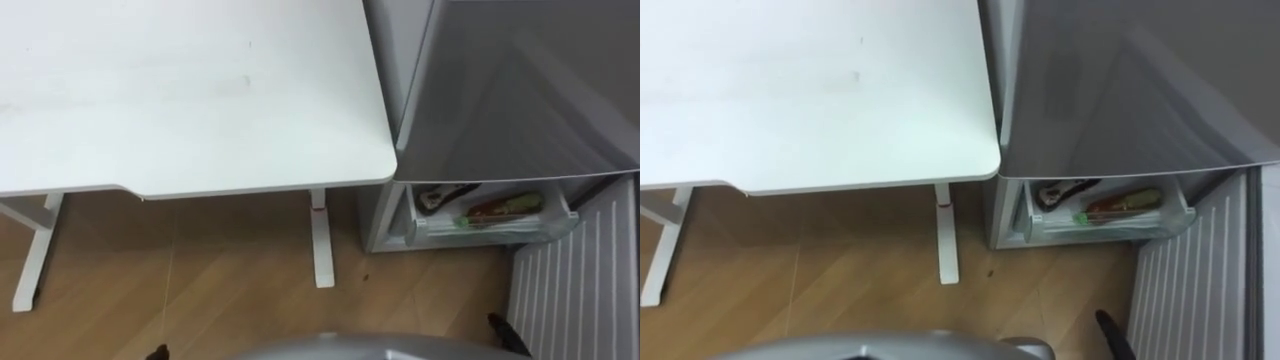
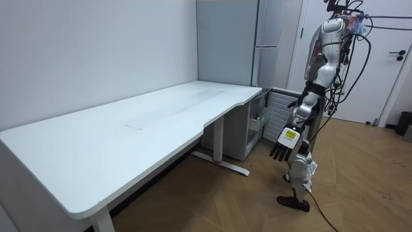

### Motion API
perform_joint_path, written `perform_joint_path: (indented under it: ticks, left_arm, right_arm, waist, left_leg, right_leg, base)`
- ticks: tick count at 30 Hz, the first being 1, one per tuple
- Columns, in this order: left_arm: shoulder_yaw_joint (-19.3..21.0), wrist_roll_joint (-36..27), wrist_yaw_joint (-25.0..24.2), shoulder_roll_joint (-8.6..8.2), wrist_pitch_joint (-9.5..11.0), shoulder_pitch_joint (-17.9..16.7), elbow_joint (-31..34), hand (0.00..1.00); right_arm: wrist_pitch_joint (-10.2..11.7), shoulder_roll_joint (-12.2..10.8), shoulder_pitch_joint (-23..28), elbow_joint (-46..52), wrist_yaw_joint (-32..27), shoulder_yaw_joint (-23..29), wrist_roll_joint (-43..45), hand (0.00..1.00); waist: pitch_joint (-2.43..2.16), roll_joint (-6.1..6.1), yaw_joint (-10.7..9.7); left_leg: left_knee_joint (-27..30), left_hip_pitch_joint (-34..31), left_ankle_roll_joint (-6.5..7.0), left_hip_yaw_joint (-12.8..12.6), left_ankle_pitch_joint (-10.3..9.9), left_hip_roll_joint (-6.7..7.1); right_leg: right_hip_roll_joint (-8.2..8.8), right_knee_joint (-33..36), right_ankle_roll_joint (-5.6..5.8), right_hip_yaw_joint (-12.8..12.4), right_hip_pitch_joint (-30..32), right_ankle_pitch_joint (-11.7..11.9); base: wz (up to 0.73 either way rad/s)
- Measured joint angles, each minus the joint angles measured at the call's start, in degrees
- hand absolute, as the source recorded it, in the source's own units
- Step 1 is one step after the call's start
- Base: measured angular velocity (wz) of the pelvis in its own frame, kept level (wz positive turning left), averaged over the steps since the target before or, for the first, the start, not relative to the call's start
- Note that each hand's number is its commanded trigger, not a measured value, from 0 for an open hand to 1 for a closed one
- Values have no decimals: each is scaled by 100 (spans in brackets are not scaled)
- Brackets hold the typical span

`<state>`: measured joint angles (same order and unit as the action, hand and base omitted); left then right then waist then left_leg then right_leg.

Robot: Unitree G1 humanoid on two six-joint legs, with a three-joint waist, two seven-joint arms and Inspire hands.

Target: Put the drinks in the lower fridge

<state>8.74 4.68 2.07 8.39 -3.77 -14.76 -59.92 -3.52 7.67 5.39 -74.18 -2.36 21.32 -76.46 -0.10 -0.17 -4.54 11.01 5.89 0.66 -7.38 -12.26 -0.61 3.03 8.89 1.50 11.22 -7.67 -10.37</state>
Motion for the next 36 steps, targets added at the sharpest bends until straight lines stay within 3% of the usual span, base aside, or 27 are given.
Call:
perform_joint_path:
  ticks: [3,6,8,10,14,17,23,28,31,36]
  left_arm:
    - [-11,3,-1,5,2,173,4,0]
    - [-188,4,-2,146,10,442,-119,0]
    - [-274,1,5,233,34,870,-340,0]
    - [-339,-16,15,250,98,1097,-425,0]
    - [-532,-202,91,338,163,1248,-520,0]
    - [-683,-283,112,496,162,1314,-648,0]
    - [-1008,-301,141,812,160,1585,-634,0]
    - [-1413,-534,180,831,216,1962,-612,0]
    - [-1470,-716,225,841,255,1992,-526,0]
    - [-1469,-846,229,878,221,1934,-442,0]
  right_arm:
    - [56,130,-241,10,2,1,-270,0]
    - [148,175,-640,15,20,-11,-424,0]
    - [155,256,-1117,-149,122,-47,-496,0]
    - [160,342,-1396,-156,166,-162,-525,0]
    - [249,543,-1760,-201,184,-302,-755,0]
    - [299,800,-2132,-380,192,-362,-863,0]
    - [531,1425,-2914,-356,176,-575,-923,0]
    - [607,1614,-3272,16,153,-840,-1075,0]
    - [603,1732,-3470,183,128,-935,-1155,0]
    - [628,1962,-3634,553,131,-1069,-1226,0]
  waist:
    - [-4,93,42]
    - [21,129,88]
    - [157,196,169]
    - [196,261,240]
    - [189,233,415]
    - [159,234,504]
    - [166,192,681]
    - [187,150,774]
    - [204,76,820]
    - [208,57,825]
  left_leg:
    - [441,-429,26,46,-129,-28]
    - [849,-940,58,35,-159,-14]
    - [1409,-1620,90,27,-242,-56]
    - [1848,-2222,112,30,-358,-94]
    - [2633,-3314,118,-21,-482,-70]
    - [3001,-3977,118,-52,-481,-99]
    - [3738,-5293,170,-111,-466,-173]
    - [4292,-6152,208,-49,-496,-166]
    - [4681,-6624,232,-42,-571,-167]
    - [5259,-7151,273,3,-742,-167]
  right_leg:
    - [37,357,-2,35,381,-98]
    - [158,1097,-27,7,1040,-273]
    - [211,1634,-75,2,1708,-346]
    - [245,2085,-125,-20,2306,-443]
    - [377,3065,-153,-225,3579,-721]
    - [382,3447,-184,-322,4257,-722]
    - [430,4183,-267,-410,5597,-693]
    - [593,4749,-359,-326,6407,-778]
    - [673,5178,-405,-346,6886,-881]
    - [786,5754,-424,-325,7357,-1104]
  base:
    - [7]
    - [0]
    - [0]
    - [-6]
    - [-6]
    - [-11]
    - [-2]
    - [11]
    - [11]
    - [11]
